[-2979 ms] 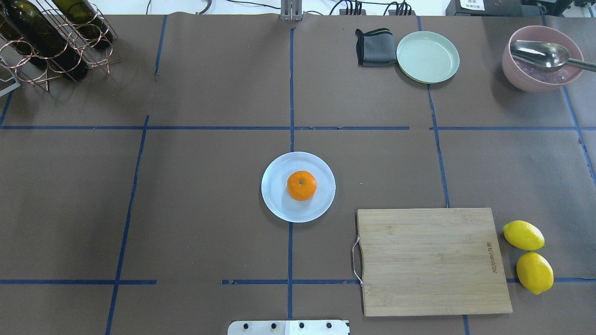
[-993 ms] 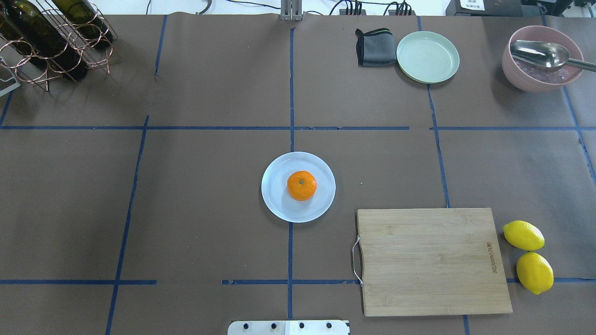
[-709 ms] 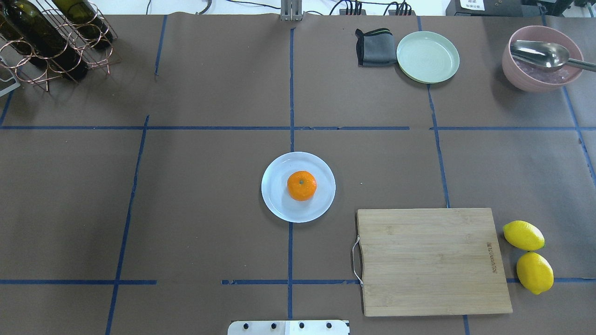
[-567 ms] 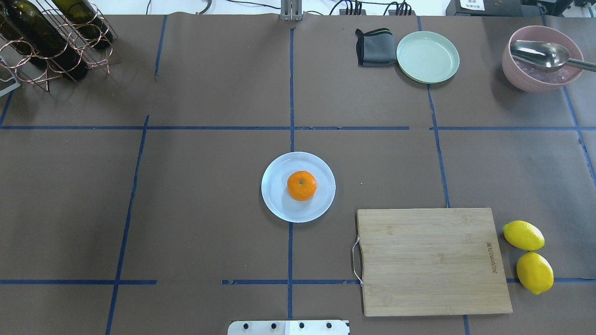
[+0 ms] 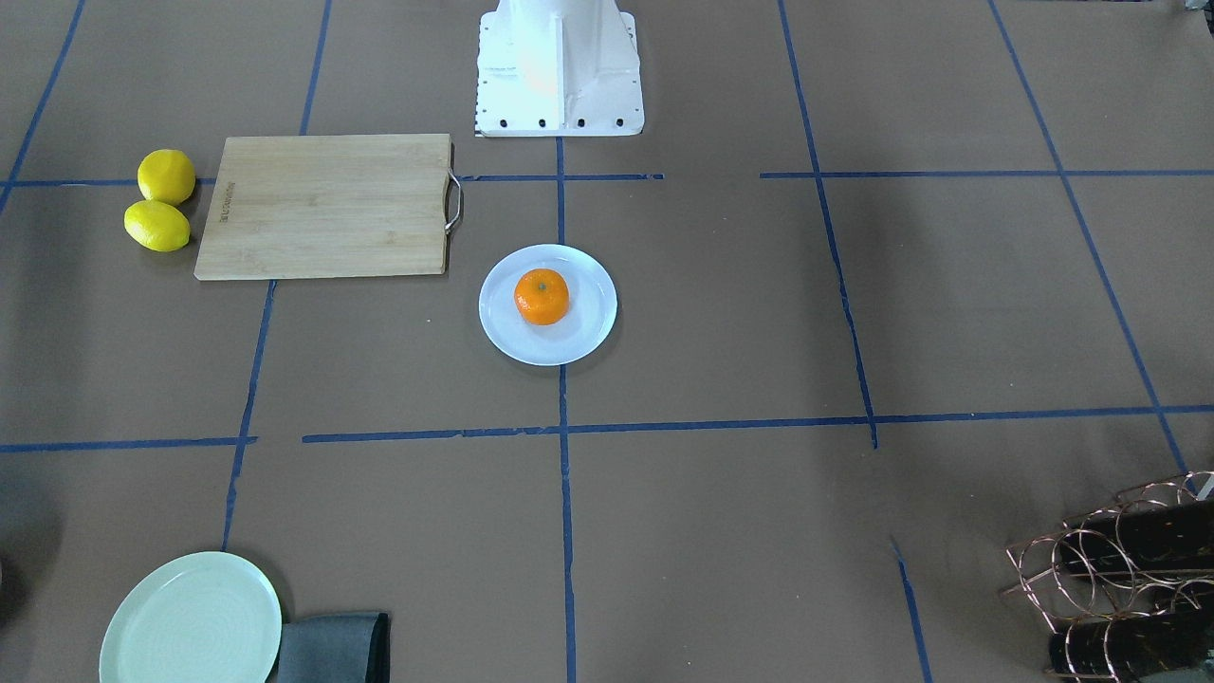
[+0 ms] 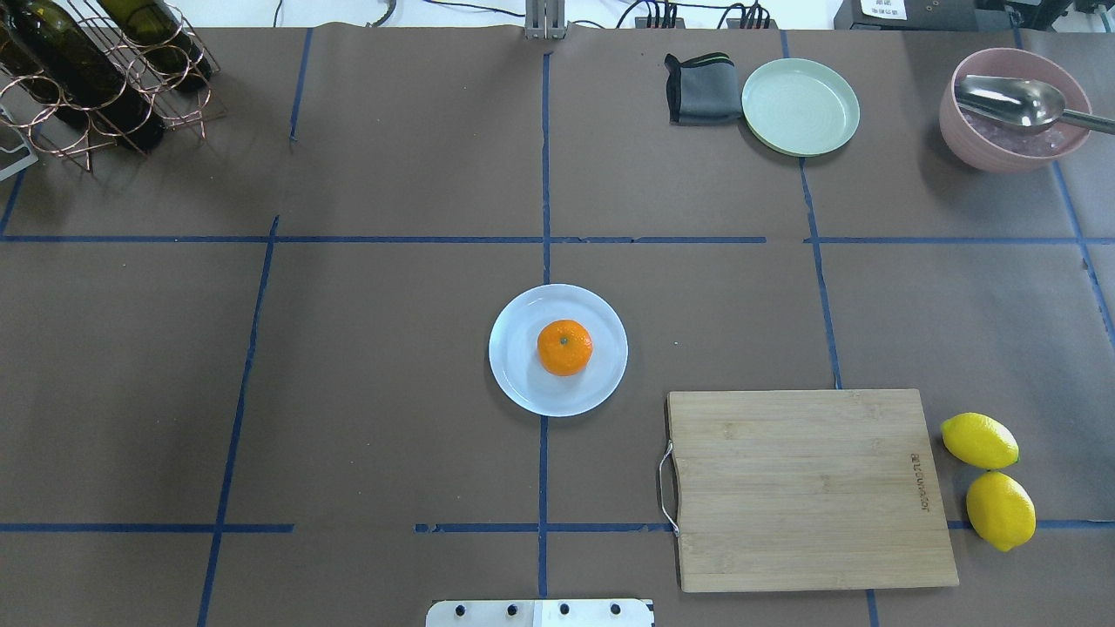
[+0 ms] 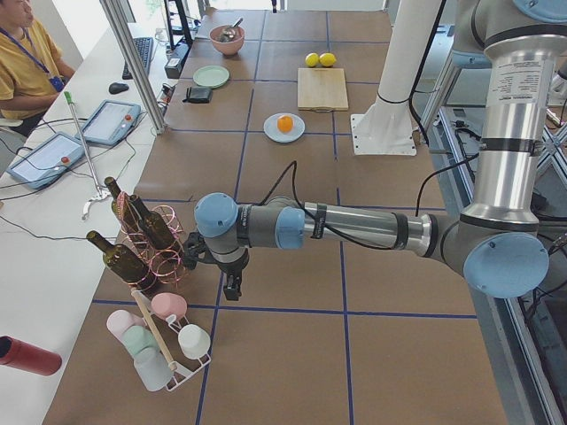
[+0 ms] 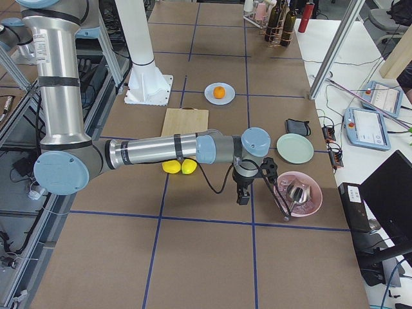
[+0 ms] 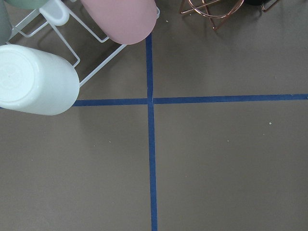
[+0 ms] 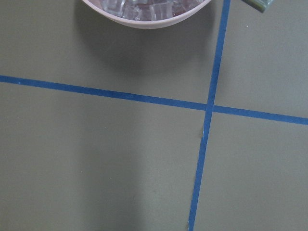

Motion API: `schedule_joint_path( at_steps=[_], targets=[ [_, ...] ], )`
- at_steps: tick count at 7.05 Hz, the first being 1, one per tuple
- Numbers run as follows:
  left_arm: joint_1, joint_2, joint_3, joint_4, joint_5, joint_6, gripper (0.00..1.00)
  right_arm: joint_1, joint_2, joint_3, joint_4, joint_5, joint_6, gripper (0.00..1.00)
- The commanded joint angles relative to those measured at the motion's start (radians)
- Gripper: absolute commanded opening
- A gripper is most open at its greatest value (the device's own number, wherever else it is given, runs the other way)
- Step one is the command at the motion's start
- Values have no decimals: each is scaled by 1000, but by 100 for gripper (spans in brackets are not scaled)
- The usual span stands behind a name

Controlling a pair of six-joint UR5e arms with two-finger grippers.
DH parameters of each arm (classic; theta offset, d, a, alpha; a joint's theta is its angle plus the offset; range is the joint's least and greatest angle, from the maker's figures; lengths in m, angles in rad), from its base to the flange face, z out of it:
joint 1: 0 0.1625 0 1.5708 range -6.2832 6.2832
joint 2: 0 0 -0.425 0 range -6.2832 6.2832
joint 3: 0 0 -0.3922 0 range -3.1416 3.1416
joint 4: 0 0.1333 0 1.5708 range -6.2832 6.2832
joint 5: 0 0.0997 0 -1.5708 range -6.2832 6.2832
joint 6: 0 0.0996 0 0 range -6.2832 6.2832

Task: Pick orange to plate

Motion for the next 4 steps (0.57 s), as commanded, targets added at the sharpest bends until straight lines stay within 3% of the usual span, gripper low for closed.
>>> schedule_joint_path(
  at_steps=[1,4],
  targets=[
    [0,0,2,0,2,0,100,0,-3,-2,0,2,0,100],
    [2,-12,8,-1,3,0,100,-8,-1,-4,2,2,-2,100]
  ],
)
